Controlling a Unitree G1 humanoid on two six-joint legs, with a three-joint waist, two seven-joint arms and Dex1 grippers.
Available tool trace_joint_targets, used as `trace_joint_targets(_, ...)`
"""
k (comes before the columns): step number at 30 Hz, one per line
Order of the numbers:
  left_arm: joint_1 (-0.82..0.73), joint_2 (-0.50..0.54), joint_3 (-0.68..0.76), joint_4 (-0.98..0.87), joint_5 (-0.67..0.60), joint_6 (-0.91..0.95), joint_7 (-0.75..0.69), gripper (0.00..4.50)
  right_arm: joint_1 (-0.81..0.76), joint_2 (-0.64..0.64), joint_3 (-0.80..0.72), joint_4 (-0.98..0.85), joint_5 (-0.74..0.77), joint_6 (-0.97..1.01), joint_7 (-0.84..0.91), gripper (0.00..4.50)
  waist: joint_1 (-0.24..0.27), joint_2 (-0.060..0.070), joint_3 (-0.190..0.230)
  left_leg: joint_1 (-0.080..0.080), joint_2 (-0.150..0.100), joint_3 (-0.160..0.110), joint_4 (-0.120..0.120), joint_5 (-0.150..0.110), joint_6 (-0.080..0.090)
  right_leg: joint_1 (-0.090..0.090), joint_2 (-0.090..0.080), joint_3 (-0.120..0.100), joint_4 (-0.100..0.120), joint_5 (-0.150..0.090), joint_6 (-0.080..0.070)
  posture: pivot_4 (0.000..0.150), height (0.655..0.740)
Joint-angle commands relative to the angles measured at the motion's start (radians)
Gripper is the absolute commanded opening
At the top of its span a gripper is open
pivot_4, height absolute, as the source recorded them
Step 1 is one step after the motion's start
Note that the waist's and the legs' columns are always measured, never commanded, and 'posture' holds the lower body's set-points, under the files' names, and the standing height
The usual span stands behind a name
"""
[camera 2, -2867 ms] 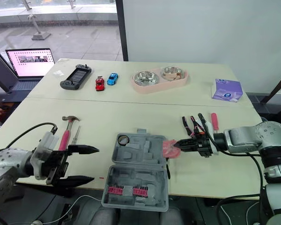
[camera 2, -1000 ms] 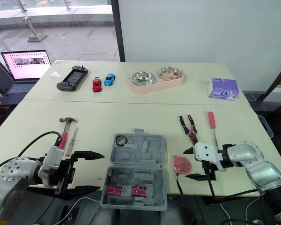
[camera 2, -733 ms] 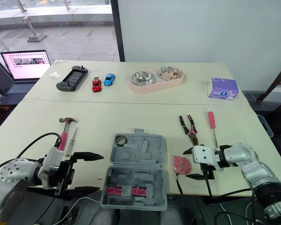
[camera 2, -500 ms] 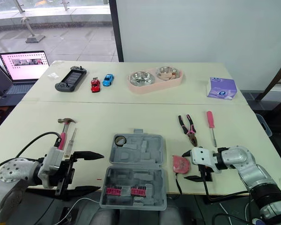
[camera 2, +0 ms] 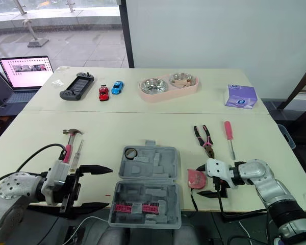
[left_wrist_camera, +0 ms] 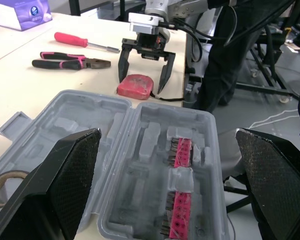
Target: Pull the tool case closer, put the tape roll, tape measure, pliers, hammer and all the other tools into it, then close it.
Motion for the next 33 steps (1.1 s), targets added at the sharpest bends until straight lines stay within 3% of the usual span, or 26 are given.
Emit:
trace_joint_targets(1, 0.005, 0.007, 0.008, -0.025, 0.002, -0.009, 0.001, 4.50, -0.003, 0.018, -0.007, -0.028, 0.006, 0.029, 0.002, 4.44, 0.000, 0.000, 0.000, 0.000, 0.000, 0.000, 0.000, 0.000, 0.000, 0.000, 0.000, 0.000, 0.000, 0.000, 0.000, 0.150, 0.7400)
trace_joint_targets(4, 0.006, 0.006, 0.007, -0.024, 0.005, -0.011, 0.003, 4.50, -0.004, 0.029, -0.010, -0.036, 0.008, 0.045, -0.002, 4.44, 0.000, 0.000, 0.000, 0.000, 0.000, 0.000, 0.000, 0.000, 0.000, 0.000, 0.000, 0.000, 0.000, 0.000, 0.000, 0.150, 0.7400)
trace_joint_targets(9, 0.007, 0.005, 0.008, -0.023, 0.008, -0.014, 0.004, 4.50, 0.001, 0.035, -0.021, -0.052, 0.012, 0.064, -0.008, 2.94, 0.002, 0.000, 0.000, 0.000, 0.000, 0.000, 0.000, 0.000, 0.000, 0.000, 0.000, 0.000, 0.000, 0.000, 0.000, 0.150, 0.7400)
trace_joint_targets(16, 0.009, 0.005, 0.011, -0.019, 0.012, -0.014, 0.005, 4.50, -0.012, 0.006, -0.049, -0.178, 0.051, 0.120, 0.010, 2.94, 0.001, 0.000, 0.000, 0.000, 0.000, 0.000, 0.000, 0.000, 0.000, 0.000, 0.000, 0.000, 0.000, 0.000, 0.000, 0.150, 0.7400)
trace_joint_targets(21, 0.009, 0.005, 0.014, -0.012, 0.017, -0.016, 0.005, 4.50, -0.129, 0.005, -0.036, -0.405, 0.099, 0.326, 0.017, 2.94, -0.001, 0.001, 0.001, 0.000, 0.000, 0.000, 0.000, 0.000, 0.000, -0.001, 0.000, 0.000, 0.001, 0.000, 0.000, 0.150, 0.7400)
trace_joint_targets(26, -0.003, 0.005, 0.019, -0.001, 0.020, -0.013, 0.011, 4.50, -0.282, 0.015, 0.107, -0.537, -0.006, 0.607, -0.003, 2.94, 0.007, 0.001, 0.000, -0.001, 0.000, 0.000, 0.000, 0.000, 0.000, -0.001, 0.000, 0.000, 0.000, 0.000, 0.000, 0.150, 0.7400)
trace_joint_targets(33, -0.003, 0.010, 0.030, -0.005, 0.022, -0.012, 0.027, 4.50, -0.482, 0.068, 0.282, -0.567, -0.151, 0.883, -0.061, 2.94, 0.006, 0.001, 0.000, -0.003, 0.000, 0.000, 0.000, 0.000, 0.000, -0.005, 0.000, 0.000, 0.001, 0.002, -0.003, 0.150, 0.7400)
